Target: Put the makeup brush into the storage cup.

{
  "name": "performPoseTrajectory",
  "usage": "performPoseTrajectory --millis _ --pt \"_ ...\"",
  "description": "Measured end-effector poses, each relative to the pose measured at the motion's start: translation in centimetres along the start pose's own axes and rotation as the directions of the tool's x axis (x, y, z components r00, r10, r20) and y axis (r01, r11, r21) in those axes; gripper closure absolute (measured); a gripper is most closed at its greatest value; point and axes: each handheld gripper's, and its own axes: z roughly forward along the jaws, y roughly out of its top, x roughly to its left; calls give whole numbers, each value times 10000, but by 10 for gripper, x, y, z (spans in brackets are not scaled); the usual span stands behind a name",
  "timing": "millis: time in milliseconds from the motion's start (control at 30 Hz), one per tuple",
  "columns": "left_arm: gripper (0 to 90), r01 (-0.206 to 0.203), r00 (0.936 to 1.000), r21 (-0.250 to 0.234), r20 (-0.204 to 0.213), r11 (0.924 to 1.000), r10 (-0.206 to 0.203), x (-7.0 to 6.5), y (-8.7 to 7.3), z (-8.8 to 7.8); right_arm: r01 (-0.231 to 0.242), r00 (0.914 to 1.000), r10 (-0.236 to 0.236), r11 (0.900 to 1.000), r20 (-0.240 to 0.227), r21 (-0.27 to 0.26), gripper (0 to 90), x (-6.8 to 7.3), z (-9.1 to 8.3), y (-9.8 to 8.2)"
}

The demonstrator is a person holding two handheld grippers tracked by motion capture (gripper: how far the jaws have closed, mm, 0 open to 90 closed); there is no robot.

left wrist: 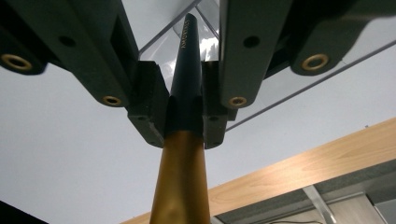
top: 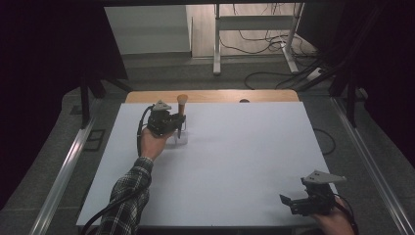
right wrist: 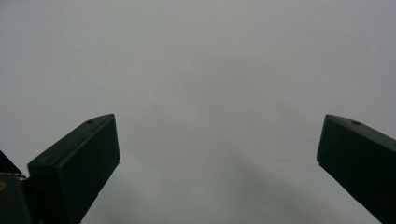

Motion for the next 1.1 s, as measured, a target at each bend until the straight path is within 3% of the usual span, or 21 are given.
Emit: performPoseTrajectory --millis 300,667,1100 --pt "647 -37 9998 -112 179 9999 39 -1 3 -4 -4 10000 4 10000 -6 -37 0 0 0 0" --pt "511 -22 10000 -105 -37 9999 21 2 5 -11 -18 10000 18 10000 -3 -45 0 0 0 0" --pt "357 -112 9999 228 134 9997 108 2 5 -14 -152 9999 152 9998 -32 -116 0 -1 -1 0"
